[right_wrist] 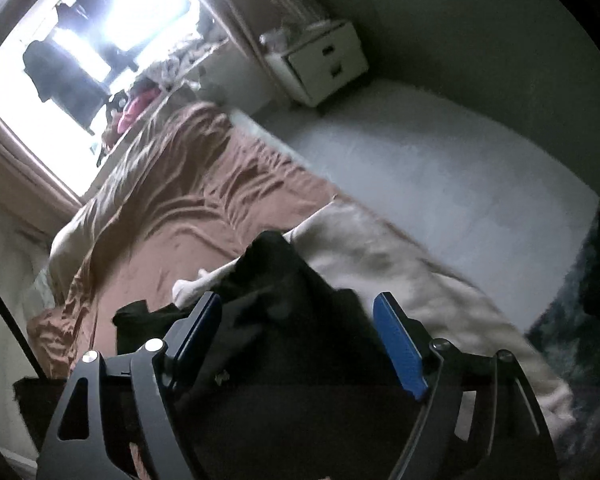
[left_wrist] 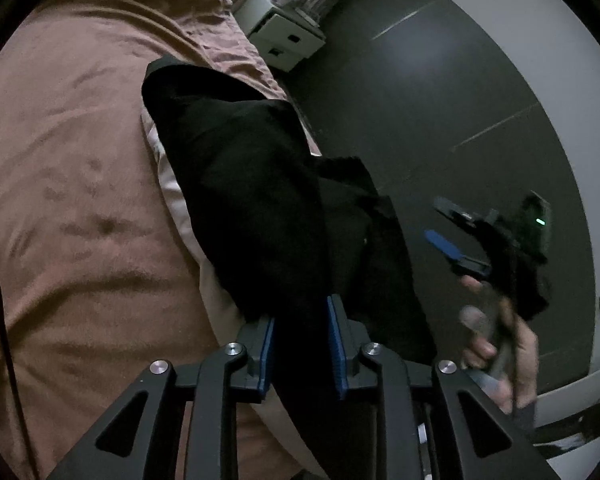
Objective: Fold large clothes
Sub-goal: 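Lower the shirt bundle onto the white pillow with both tools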
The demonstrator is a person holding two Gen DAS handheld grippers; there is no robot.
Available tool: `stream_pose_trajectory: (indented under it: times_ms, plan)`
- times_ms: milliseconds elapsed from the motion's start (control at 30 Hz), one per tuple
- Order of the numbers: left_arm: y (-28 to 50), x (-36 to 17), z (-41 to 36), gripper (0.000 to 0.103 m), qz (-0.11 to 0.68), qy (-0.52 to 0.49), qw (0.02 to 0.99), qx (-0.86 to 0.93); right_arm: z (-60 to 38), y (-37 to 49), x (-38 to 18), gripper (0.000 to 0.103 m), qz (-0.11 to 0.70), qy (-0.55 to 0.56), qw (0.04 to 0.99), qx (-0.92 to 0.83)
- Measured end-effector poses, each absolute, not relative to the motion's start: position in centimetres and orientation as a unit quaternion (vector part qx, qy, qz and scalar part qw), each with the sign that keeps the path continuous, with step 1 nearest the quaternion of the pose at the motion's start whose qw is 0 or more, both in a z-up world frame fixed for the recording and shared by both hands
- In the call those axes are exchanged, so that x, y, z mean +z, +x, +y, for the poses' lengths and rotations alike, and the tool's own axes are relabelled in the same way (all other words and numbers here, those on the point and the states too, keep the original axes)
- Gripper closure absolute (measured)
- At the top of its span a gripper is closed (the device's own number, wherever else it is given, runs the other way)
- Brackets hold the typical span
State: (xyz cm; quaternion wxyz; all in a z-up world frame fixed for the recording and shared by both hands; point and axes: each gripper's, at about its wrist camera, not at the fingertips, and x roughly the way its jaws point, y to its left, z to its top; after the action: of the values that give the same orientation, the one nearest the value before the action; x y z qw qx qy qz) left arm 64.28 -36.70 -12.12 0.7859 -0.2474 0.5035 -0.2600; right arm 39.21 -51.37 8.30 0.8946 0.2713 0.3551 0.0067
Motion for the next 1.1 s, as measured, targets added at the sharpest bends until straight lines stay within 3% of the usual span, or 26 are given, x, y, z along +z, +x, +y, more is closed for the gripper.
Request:
stream_pose_trajectory:
  times_ms: [133, 367, 433, 600, 700, 833, 933, 1100]
  plan:
    - [64.2, -11.7, -36.5, 0.077, 0.502, -0.237, 0.79, -0.261, -51.7, 31.8, 9.0, 0.026, 0.34, 0.265, 0.902, -0.003]
    - [64.0, -11.6, -36.0, 0.077, 0.495, -0.221, 0.797, -0.267, -52.1, 20.9, 3.6, 0.026, 0.323, 0.321, 0.89, -0.027]
    - [64.0, -11.5, -36.1, 0.077, 0.494, -0.214, 0.799, -0.268, -51.8, 19.1, 2.4, 0.037, 0.314, 0.342, 0.886, -0.027]
    - [63.7, -11.4, -36.2, 0.069, 0.491, -0.207, 0.8, -0.275, -51.2, 17.0, -0.4, 0.041, 0.305, 0.386, 0.87, 0.001]
    - [63.7, -11.4, -36.4, 0.069, 0.489, -0.2, 0.803, -0.276, -51.1, 17.7, -1.2, 0.053, 0.311, 0.396, 0.864, 0.01]
    - [64.6, -11.6, -36.9, 0.068, 0.492, -0.192, 0.802, -0.278, -52.4, 18.7, -1.5, 0.09, 0.299, 0.401, 0.866, 0.006]
    - [65.5, -11.5, -37.8, 0.068, 0.493, -0.178, 0.803, -0.283, -53.8, 18.6, -1.6, 0.099, 0.278, 0.414, 0.866, -0.004]
    - [66.6, -11.0, -39.0, 0.068, 0.491, -0.154, 0.809, -0.286, -55.6, 18.7, -0.7, 0.101, 0.264, 0.406, 0.874, -0.033]
